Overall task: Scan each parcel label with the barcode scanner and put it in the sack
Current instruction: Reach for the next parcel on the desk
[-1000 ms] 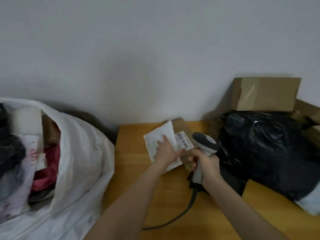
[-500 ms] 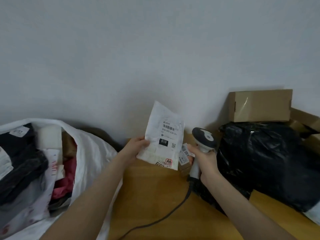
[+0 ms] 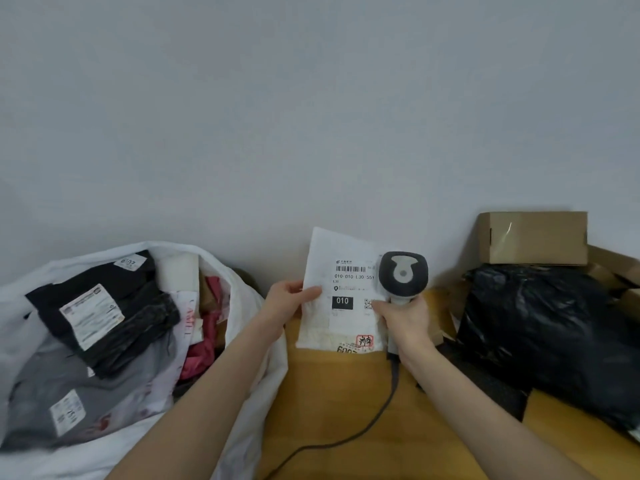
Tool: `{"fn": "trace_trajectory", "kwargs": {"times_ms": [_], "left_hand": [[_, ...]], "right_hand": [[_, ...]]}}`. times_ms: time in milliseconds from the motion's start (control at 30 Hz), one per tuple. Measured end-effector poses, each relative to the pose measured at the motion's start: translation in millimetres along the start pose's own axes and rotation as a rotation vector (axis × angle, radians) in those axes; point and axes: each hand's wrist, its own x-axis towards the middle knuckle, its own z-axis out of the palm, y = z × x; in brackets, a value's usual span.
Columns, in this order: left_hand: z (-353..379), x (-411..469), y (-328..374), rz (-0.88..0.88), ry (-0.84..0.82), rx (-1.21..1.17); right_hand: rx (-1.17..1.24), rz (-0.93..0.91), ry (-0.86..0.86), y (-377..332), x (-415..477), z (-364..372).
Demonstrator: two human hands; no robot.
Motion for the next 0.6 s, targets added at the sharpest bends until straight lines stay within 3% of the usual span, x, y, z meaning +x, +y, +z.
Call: {"fn": "trace_trajectory", "kwargs": {"times_ms": [200,333,600], "left_hand": [[-21,-4,-6,0.095,0.196,0.02],[-28,-5,-13,0.103,0.249,0.017],[-35,-7,-27,0.061,0.275,0.01]], "right_hand": [[0.079,-0.035,-0.043,0,-43,-9],[0.081,0.039,-0.209,-2,-78,-11],[0.056,0.077,-0.279,1,-110,5]]}}
